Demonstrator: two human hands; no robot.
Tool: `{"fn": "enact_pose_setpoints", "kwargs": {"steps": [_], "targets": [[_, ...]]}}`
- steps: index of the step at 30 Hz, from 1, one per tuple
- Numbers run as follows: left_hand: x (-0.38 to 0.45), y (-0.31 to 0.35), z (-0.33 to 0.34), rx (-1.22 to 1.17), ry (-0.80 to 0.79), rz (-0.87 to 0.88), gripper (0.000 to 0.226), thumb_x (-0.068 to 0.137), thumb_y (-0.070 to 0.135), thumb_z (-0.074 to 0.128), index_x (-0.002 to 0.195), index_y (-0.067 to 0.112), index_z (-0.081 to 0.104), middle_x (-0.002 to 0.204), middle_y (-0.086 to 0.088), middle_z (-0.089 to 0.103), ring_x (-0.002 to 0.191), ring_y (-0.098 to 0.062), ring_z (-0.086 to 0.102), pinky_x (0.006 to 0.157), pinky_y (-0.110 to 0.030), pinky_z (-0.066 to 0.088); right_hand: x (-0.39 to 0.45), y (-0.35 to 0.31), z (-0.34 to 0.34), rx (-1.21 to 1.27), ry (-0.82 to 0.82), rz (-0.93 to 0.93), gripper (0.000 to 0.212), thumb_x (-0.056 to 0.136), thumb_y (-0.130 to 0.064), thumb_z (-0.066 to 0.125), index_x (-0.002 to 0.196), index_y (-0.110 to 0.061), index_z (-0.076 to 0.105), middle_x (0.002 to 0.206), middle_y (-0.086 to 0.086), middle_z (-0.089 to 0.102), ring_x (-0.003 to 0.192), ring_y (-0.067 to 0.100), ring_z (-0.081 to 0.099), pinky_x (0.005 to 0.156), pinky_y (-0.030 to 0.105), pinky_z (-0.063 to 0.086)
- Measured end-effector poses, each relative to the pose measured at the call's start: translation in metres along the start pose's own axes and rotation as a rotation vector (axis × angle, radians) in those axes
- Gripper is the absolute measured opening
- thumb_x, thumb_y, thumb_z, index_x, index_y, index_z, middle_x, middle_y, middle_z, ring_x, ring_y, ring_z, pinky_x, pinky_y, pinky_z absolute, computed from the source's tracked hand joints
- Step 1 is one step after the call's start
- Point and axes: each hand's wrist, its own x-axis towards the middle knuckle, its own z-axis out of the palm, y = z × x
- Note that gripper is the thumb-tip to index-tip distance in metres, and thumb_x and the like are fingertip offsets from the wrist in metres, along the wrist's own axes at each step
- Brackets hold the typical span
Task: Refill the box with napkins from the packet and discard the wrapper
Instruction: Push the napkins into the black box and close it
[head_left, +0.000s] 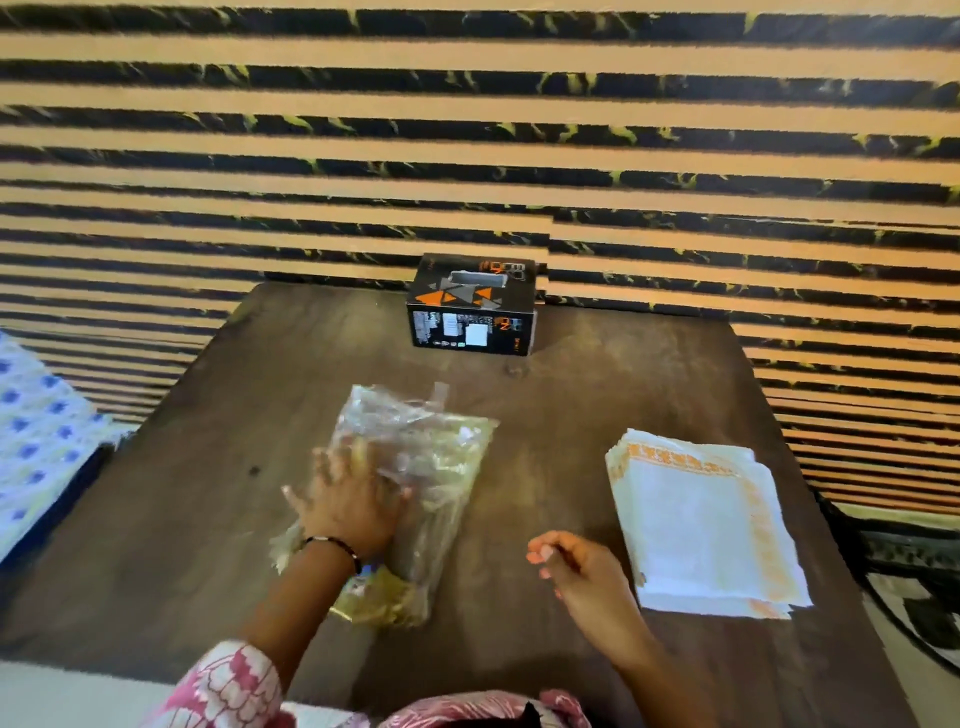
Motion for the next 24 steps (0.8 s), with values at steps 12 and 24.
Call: {"fn": "enact_pose_setpoints", "kwargs": {"steps": [12, 24], "targets": [[0.03, -0.098, -0.028, 0.046, -0.175, -0.112, 0.069, 0.084, 0.068, 0.03, 0.143, 0.037, 0.013, 0.157, 0.0, 0.002, 0.142, -0.037, -0.004, 0.108, -0.069, 0.003, 0.037, -0.049, 0.083, -0.882, -0.249, -0.011, 0.081, 0.078, -0.042, 0.064, 0.141, -0.048, 0.014, 0.158, -0.005, -0.008, 0.144, 0.033, -0.009, 0.109, 0.066, 0.012], [0.033, -0.129, -0.036, 0.143, -0.325, 0.209, 0.068, 0.086, 0.063, 0.035, 0.143, 0.042, 0.005, 0.157, 0.008, -0.009, 0.143, -0.03, -0.004, 0.108, -0.067, 0.008, 0.046, -0.068, 0.108, -0.863, -0.258, 0.081, 0.081, 0.078, -0.039, 0.066, 0.138, -0.056, 0.014, 0.157, -0.011, -0.015, 0.143, 0.033, -0.015, 0.109, 0.066, 0.01]]}}
